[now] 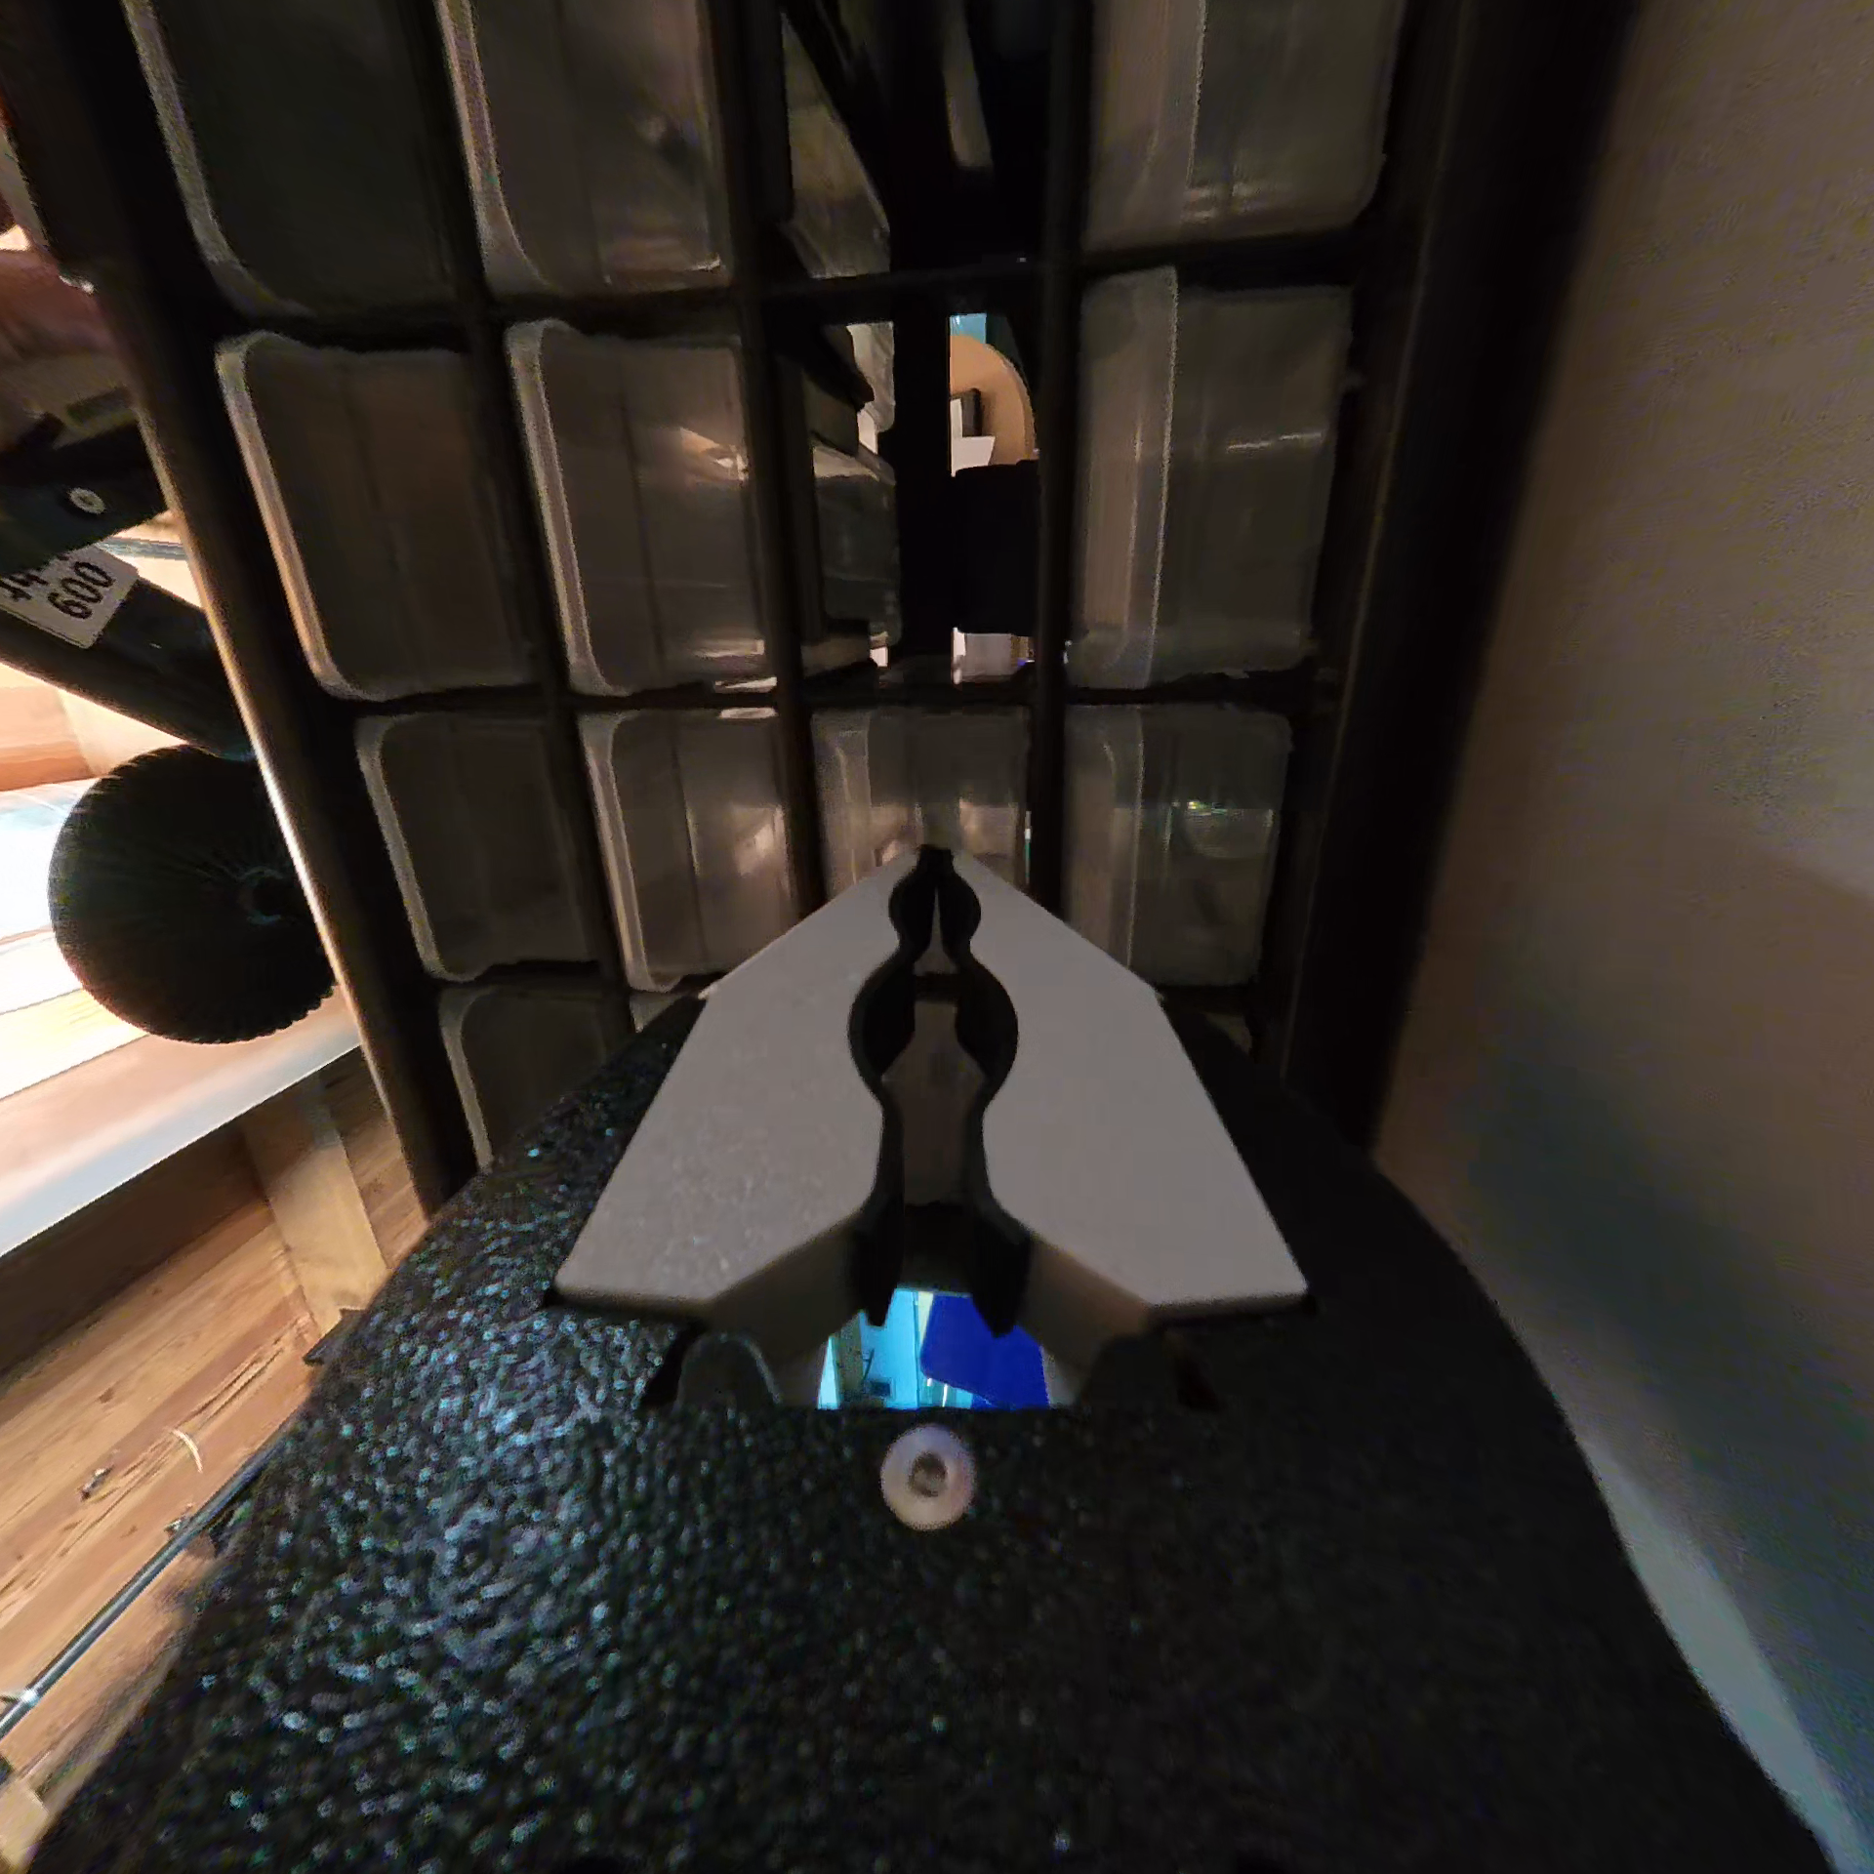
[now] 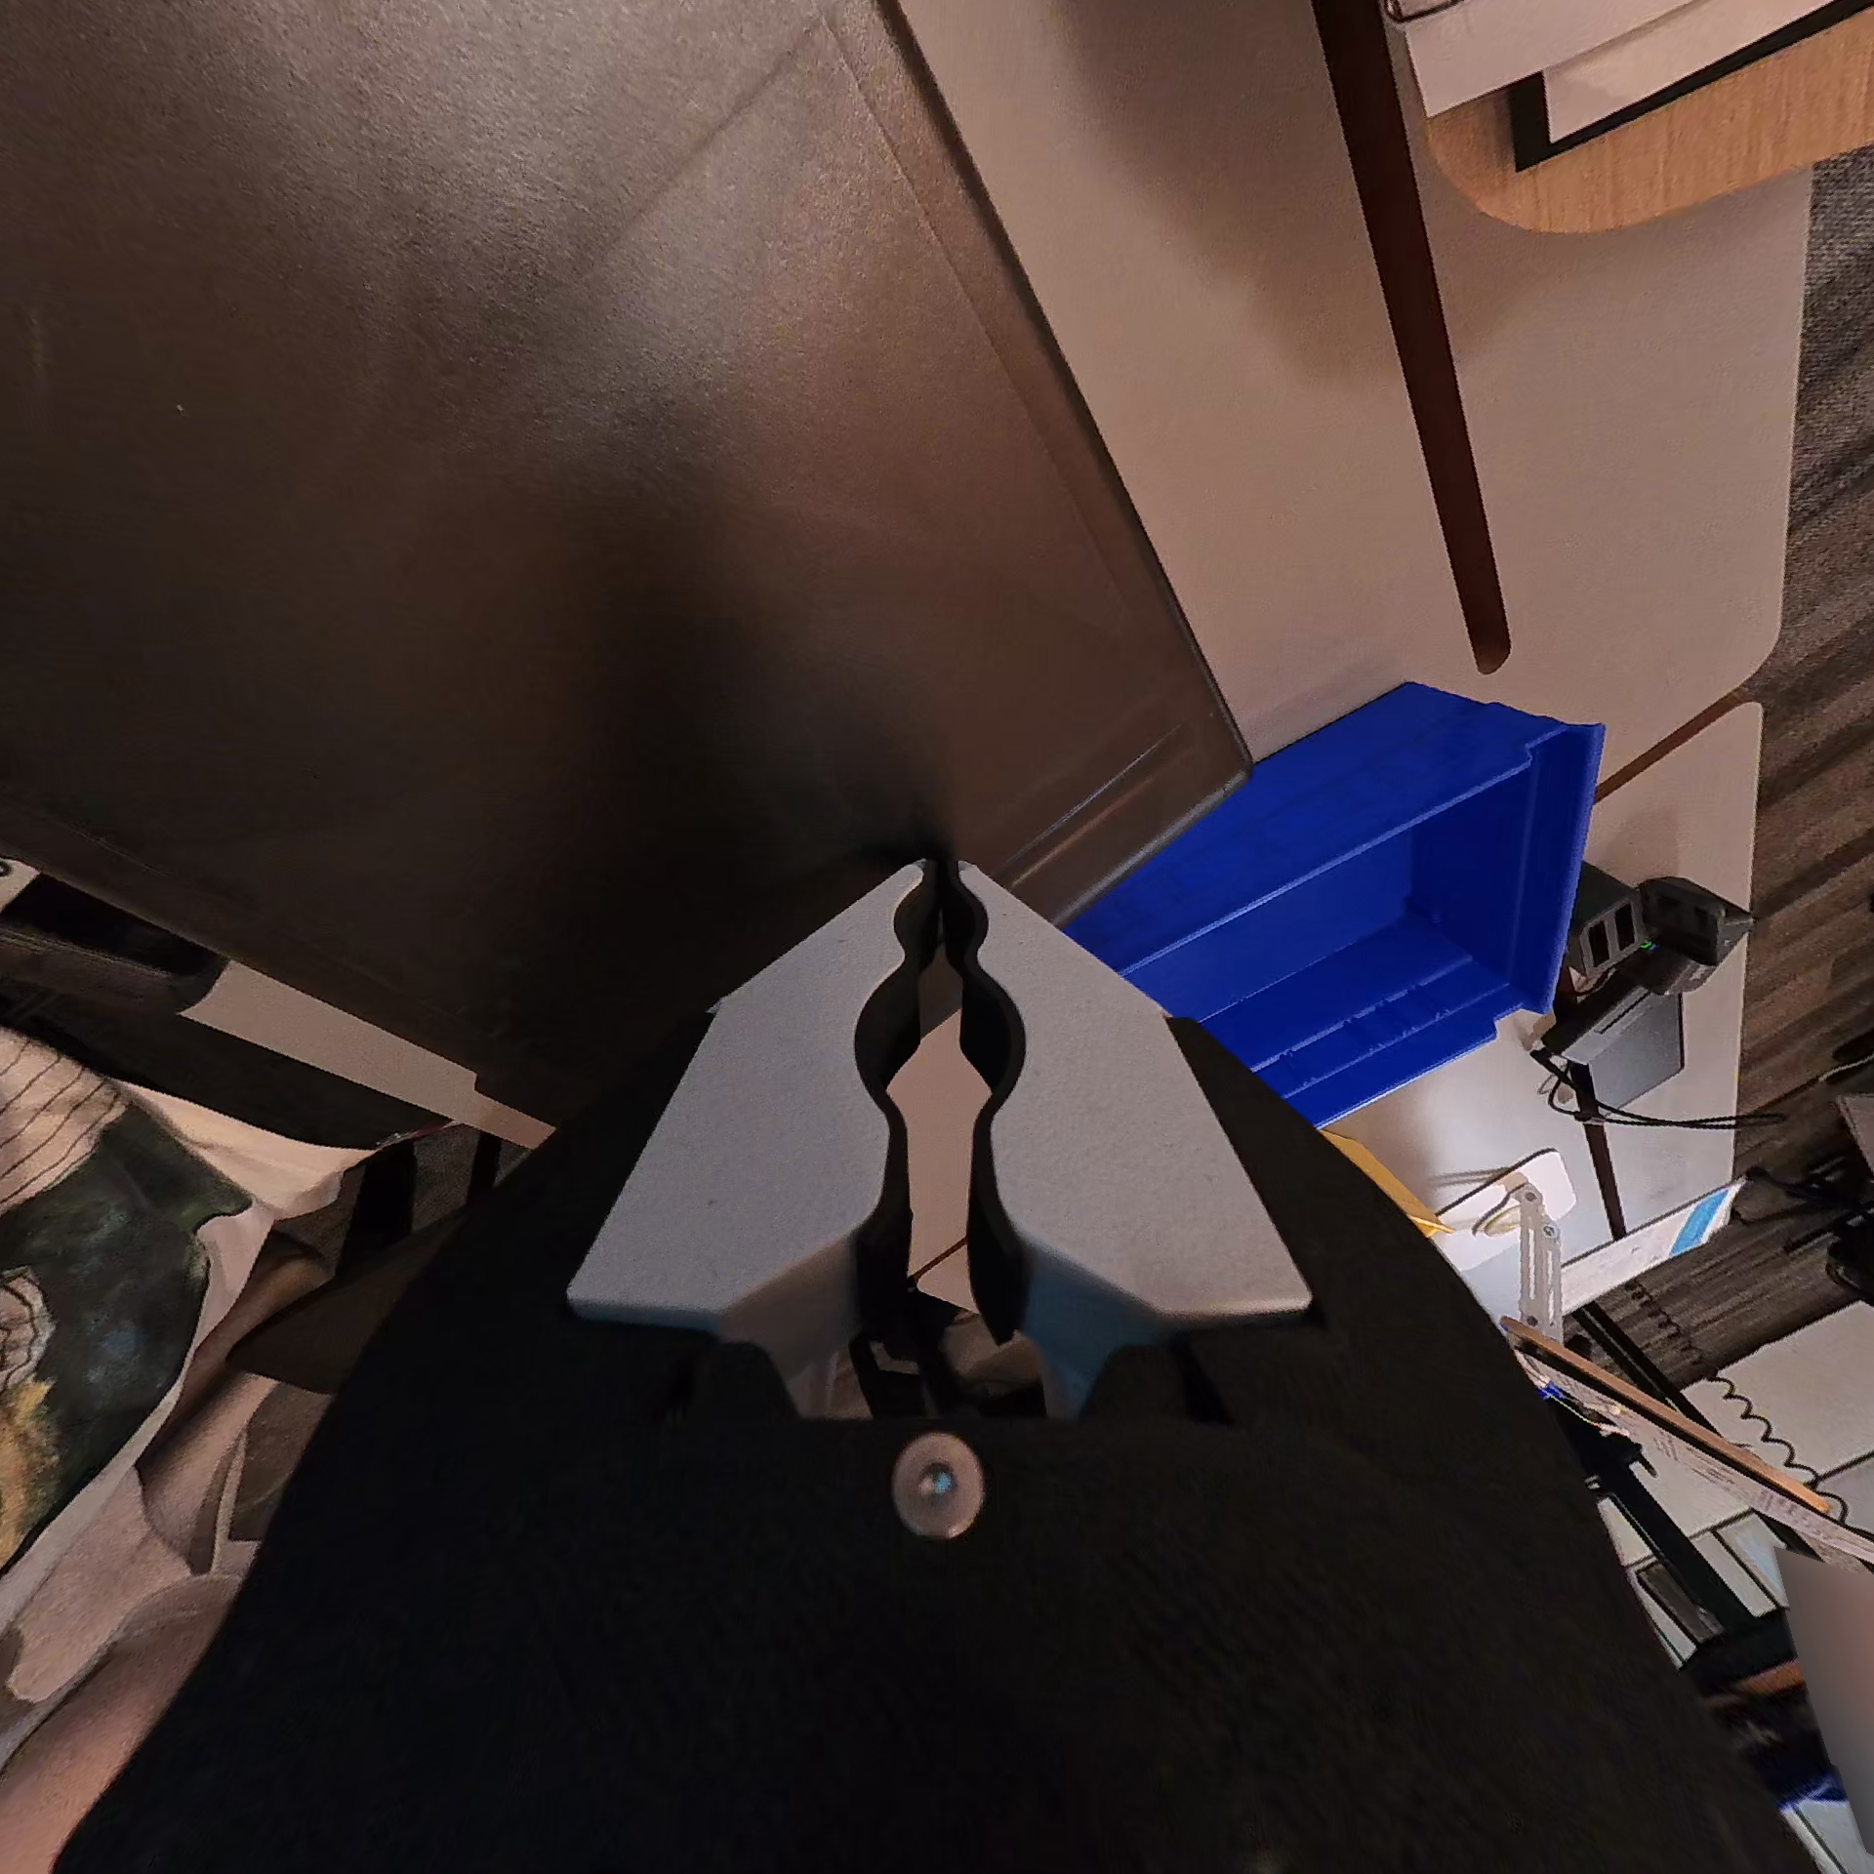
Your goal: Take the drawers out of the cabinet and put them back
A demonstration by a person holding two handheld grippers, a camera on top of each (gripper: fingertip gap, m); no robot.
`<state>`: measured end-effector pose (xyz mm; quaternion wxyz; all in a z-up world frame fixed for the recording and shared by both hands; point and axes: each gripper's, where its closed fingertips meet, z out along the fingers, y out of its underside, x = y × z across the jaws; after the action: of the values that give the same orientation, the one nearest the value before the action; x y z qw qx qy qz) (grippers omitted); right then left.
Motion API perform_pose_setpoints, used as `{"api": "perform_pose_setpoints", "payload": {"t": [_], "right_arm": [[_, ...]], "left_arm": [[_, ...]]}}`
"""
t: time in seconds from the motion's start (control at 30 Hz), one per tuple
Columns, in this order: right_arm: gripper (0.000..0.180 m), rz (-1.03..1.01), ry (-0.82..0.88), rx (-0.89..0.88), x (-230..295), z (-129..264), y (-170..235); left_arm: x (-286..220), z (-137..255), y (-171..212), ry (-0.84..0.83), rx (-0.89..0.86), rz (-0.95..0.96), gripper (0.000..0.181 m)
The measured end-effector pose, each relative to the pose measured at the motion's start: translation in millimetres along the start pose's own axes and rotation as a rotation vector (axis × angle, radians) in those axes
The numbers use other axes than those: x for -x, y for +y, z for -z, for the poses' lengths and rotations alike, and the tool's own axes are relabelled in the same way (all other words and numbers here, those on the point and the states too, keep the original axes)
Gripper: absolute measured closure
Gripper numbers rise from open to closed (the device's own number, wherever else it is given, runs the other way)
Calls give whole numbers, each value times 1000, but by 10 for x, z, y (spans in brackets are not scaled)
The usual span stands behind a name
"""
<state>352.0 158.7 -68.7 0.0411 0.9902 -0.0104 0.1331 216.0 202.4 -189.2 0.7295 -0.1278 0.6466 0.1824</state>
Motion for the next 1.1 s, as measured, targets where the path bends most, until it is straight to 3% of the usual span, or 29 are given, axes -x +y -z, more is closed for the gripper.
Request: {"api": "perform_pose_setpoints", "payload": {"t": [0.37,0.63,0.87,1.0,1.1], "right_arm": [[180,5,7,3,-1,0,1],[180,0,0,3,-3,-1,0],[180,11,37,36,-6,0,2],[180,14,30,34,-5,0,2],[180,10,9,19,-3,0,1]], "left_arm": [[45,79,-9,-14,-22,28,181],[185,126,426,-40,56,51,181],[246,65,492,-47,71,78,181],[519,198,557,-105,19,262,181],[922,265,988,-154,30,547,181]]}}
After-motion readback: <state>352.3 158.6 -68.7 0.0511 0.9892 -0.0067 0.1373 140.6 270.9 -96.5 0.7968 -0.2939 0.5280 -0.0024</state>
